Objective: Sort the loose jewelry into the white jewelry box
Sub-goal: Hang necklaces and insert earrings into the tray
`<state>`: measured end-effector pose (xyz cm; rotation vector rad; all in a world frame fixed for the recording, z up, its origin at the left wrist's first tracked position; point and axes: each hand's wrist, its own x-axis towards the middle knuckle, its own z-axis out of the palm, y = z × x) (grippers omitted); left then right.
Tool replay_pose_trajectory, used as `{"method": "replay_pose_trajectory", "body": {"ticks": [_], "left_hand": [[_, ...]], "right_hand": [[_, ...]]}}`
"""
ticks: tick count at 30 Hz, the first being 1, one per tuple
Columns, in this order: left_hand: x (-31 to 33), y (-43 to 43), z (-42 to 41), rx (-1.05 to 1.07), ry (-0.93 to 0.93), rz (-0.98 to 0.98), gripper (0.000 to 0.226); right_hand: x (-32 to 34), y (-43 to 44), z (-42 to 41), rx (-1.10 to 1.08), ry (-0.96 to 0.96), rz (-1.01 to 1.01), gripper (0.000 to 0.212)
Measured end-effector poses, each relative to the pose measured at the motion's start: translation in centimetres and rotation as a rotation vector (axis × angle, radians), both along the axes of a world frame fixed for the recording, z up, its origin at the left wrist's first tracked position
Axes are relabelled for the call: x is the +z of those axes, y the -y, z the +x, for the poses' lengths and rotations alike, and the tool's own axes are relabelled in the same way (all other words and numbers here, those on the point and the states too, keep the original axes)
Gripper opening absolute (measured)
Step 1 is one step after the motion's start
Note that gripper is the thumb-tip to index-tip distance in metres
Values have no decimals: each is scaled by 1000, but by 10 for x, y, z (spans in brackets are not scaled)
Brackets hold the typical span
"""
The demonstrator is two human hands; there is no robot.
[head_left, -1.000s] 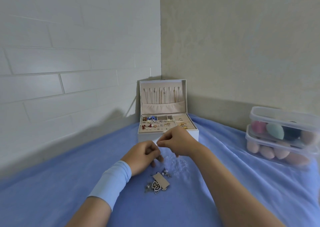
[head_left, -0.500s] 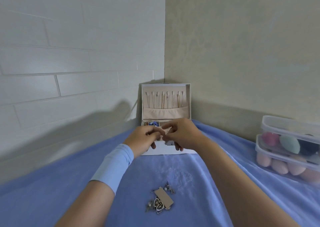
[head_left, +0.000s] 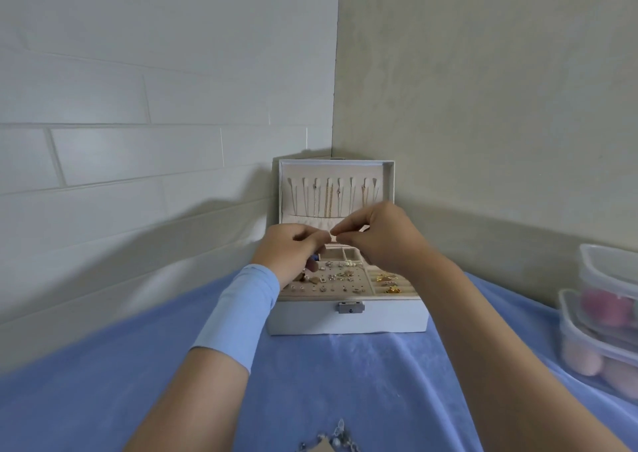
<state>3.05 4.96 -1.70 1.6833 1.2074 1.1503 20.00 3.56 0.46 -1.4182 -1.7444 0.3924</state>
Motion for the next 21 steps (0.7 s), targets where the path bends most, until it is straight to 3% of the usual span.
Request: {"method": "replay_pose_trajectory", "body": {"ticks": [5,12,17,21], "left_hand": [[-5,-4,0,-37,-47,-20,19],[-5,-7,-7,-37,-145,18,18],[-6,-9,-17,-73,-88,22,15],[-6,-9,-21,-101,-67,44,13]], "right_hand": [[-7,-10,0,-5,135,79,25],[-1,-5,-9,19,377,155,30],[-6,-3,-13,78,0,86,2],[-8,-2,-16,132,-172,13,4]]}}
